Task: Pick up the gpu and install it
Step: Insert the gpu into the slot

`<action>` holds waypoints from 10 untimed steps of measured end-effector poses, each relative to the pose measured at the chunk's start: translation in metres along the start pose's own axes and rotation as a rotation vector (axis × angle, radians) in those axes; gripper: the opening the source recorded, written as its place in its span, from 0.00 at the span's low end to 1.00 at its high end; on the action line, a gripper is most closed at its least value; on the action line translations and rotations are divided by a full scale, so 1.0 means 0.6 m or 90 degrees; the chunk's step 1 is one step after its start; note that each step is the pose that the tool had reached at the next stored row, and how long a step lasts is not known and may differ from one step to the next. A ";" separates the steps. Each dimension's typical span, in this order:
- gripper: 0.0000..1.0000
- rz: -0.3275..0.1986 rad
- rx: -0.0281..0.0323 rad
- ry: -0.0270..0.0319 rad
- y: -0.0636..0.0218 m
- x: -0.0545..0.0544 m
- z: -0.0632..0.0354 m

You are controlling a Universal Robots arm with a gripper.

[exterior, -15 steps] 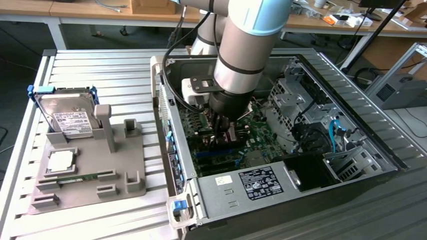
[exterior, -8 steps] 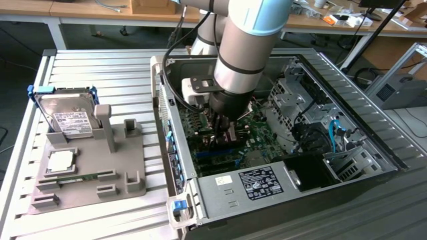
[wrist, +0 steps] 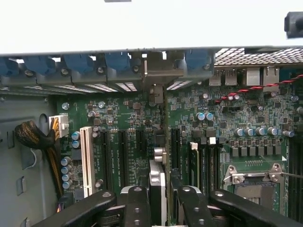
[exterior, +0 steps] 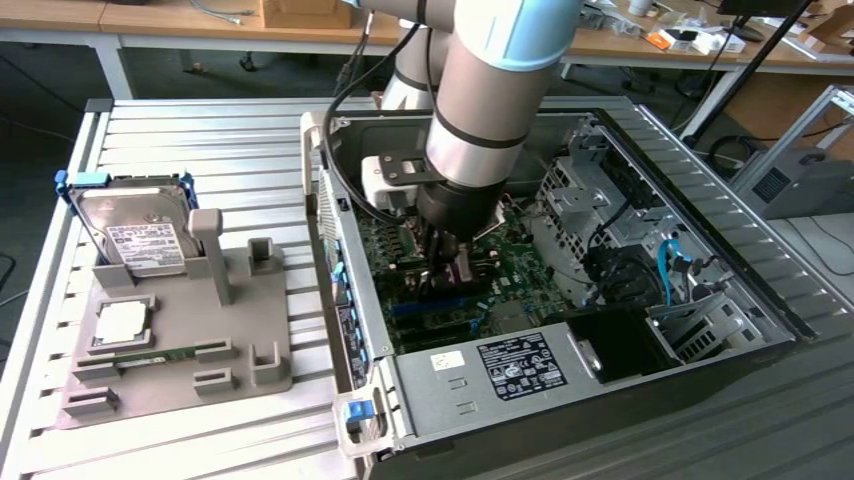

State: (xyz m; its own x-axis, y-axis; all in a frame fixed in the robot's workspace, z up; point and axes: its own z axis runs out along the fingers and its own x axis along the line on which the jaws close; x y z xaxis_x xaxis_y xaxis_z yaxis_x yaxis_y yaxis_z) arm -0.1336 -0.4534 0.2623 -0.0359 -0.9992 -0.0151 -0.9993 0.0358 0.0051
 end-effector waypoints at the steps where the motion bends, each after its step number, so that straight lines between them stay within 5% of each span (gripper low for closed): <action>1: 0.27 0.000 -0.0001 0.0000 0.000 0.000 0.000; 10: 0.27 0.000 -0.0002 -0.0019 0.000 0.000 0.009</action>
State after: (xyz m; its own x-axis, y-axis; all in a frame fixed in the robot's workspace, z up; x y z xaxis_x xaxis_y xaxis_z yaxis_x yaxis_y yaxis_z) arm -0.1338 -0.4534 0.2570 -0.0360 -0.9992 -0.0182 -0.9993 0.0359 0.0055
